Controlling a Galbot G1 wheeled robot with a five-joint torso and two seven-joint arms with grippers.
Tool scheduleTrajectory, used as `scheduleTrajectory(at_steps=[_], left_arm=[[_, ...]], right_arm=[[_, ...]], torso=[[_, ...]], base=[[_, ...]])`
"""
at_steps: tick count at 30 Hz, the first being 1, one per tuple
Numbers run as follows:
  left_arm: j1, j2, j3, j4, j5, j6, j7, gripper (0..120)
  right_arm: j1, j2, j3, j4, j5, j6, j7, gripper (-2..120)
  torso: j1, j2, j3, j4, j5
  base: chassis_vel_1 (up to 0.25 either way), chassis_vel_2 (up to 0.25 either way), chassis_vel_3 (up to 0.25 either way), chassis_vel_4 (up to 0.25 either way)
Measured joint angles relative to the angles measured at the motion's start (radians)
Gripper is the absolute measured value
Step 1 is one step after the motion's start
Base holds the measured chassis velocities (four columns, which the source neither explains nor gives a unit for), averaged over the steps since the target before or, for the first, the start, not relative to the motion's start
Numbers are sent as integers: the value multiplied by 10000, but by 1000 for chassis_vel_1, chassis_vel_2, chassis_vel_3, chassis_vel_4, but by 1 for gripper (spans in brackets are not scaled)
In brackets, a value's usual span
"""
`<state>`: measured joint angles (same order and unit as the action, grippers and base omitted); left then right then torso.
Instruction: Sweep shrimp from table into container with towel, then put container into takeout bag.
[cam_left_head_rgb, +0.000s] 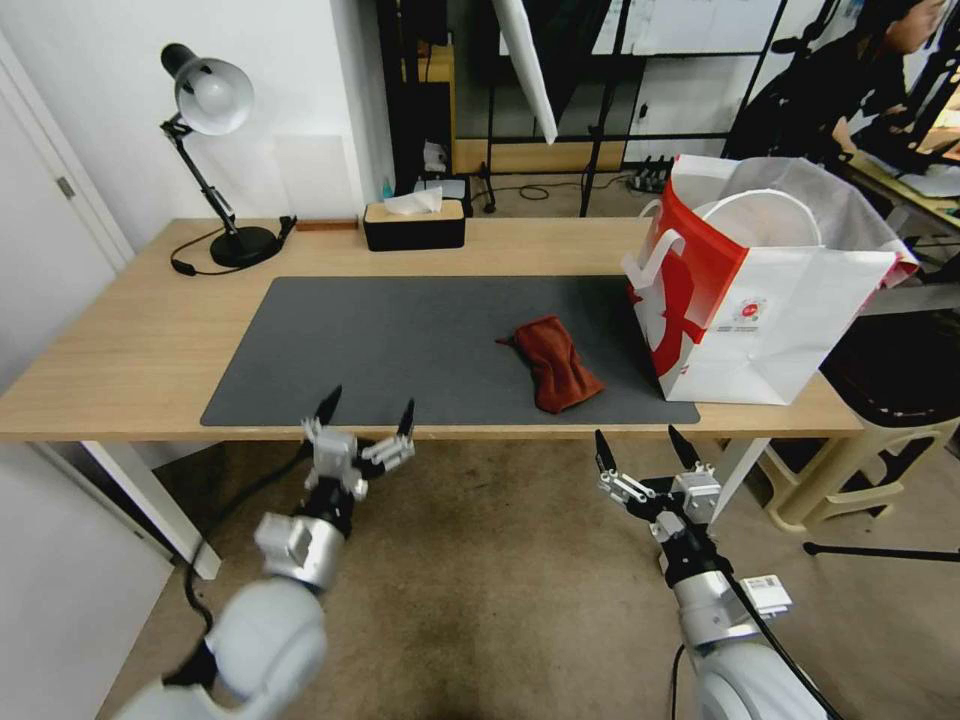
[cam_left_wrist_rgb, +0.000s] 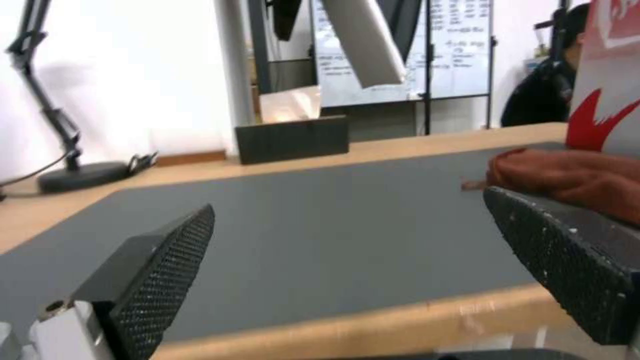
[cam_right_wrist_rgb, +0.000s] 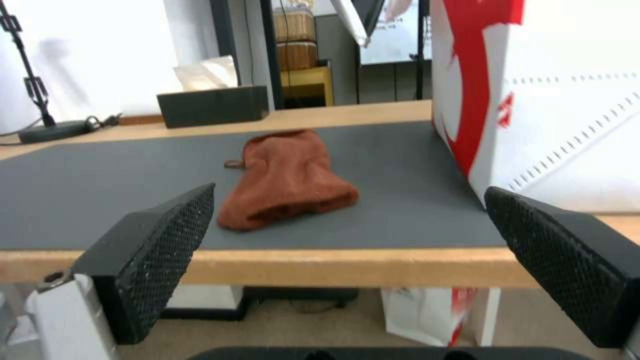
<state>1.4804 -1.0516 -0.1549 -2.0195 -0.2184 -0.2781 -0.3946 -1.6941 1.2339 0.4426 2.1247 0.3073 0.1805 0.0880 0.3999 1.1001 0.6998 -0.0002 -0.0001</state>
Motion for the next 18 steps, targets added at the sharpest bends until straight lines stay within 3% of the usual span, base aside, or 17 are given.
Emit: scheduleTrajectory(at_steps=[9, 18], left_arm=[[616, -606, -106, 490, 732, -629, -564, 100], [687, -700, -211, 673, 750, -751, -685, 100]], right_arm=[[-98, 68, 70, -14, 229, -11, -182, 100], [-84, 117, -2, -52, 246, -12, -304, 100]], torso=[[1, 0, 1, 2, 2], [0, -1, 1, 2, 1]], base=[[0, 0, 0, 0], [0, 0, 0, 0]])
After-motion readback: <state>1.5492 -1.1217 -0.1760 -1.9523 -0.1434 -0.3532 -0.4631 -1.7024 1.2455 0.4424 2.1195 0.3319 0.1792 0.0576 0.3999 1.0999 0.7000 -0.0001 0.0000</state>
